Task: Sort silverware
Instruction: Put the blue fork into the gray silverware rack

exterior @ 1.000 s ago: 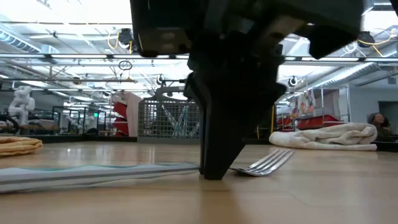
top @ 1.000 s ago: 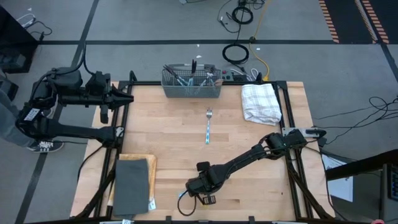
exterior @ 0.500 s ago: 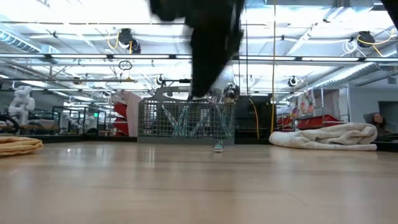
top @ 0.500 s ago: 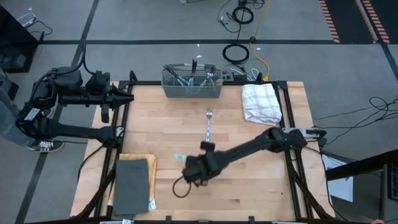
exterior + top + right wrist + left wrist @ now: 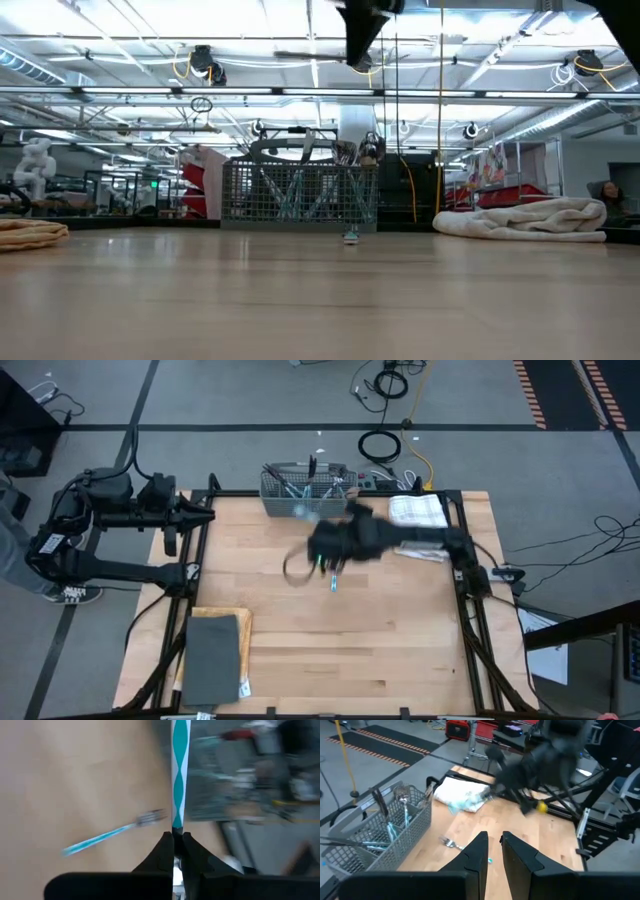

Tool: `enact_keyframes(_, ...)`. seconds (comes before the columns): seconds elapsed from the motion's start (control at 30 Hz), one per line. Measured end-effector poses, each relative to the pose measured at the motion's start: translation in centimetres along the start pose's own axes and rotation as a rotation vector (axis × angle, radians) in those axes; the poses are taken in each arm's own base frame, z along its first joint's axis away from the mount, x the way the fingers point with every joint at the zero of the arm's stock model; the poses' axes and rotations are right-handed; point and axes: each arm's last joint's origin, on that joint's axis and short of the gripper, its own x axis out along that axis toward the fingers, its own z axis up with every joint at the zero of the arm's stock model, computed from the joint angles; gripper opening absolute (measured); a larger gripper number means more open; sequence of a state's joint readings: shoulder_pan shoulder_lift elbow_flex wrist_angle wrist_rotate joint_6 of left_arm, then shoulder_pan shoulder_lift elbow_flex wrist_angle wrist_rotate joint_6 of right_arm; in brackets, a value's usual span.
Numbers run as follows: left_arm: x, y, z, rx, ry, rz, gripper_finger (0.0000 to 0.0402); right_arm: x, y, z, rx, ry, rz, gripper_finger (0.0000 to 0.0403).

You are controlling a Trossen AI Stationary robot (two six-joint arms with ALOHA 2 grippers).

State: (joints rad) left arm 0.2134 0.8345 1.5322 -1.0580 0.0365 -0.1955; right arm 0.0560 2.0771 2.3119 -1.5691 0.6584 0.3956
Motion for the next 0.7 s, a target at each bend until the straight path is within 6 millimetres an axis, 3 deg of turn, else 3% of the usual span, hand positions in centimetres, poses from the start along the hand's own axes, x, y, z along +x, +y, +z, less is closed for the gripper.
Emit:
enact_keyframes(0.07, 0.0, 0.0, 0.0, 0.0, -0.003, 0.017, 0.0061, 0.4, -2.9, 0.4, 0.009, -0.009, -0.068, 0.0)
enact_keyframes(0.17, 0.0, 0.1, 0.0, 0.0, -0.005, 0.035, 0.0061, 0.8, -6.3, 0.8, -0.122, -0.013, -0.21, 0.0)
enact_keyframes(0.3, 0.0, 0.2, 0.0, 0.0, -0.008, 0.053, 0.0061, 1.8, -8.4, 1.2, -0.442, 0.057, -0.509, 0.0)
enact_keyframes(0.43, 0.0, 0.3, 0.0, 0.001, -0.011, 0.094, 0.0061, 2.9, -9.9, 1.8, -0.859, 0.305, -0.842, 0.0)
enact_keyframes(0.7, -0.1, 0.6, 0.0, 0.003, -0.03, 0.189, 0.0061, 6.1, -12.3, 2.6, -0.918, 0.458, -0.864, 0.0)
